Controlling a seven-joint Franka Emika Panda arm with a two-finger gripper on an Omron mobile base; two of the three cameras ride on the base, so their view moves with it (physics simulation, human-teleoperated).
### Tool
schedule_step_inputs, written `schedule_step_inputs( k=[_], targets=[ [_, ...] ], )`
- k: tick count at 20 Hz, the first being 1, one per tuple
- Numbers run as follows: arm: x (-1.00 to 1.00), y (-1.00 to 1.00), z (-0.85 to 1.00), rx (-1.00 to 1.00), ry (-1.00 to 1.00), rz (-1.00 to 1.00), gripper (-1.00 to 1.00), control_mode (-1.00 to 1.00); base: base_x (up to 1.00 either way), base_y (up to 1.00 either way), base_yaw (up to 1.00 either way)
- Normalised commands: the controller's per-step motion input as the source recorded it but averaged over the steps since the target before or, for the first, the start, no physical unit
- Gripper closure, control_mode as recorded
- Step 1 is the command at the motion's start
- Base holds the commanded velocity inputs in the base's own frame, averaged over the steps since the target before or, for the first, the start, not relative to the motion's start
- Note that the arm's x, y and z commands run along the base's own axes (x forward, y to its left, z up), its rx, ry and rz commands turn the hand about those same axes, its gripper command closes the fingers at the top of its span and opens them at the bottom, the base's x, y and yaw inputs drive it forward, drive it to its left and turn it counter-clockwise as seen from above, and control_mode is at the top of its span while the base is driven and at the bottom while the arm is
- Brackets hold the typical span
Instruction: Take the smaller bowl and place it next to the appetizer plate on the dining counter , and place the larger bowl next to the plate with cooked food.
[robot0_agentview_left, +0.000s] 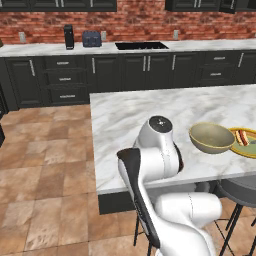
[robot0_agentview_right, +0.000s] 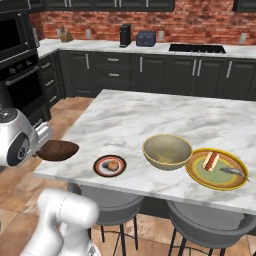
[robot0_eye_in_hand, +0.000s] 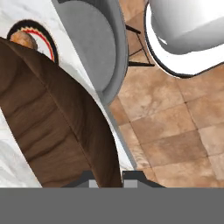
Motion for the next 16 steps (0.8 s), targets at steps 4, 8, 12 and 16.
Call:
schedule_step_inputs(
  k=[4,8,12,16],
  targets=[
    [0.28,0.0,-0.68,0.0,-0.04,-0.17,1.0,-1.0,0.0,0.0,0.0],
    [0.36,0.06,-0.62,0.0,-0.03,-0.1,1.0,-1.0,0.0,0.0,0.0],
    [0.4,0.02,-0.59,0.0,-0.02,-0.12,1.0,-1.0,0.0,0.0,0.0],
    [0.07,0.02,-0.56,0.0,0.0,-0.09,1.0,-1.0,0.0,0.0,0.0]
  ],
)
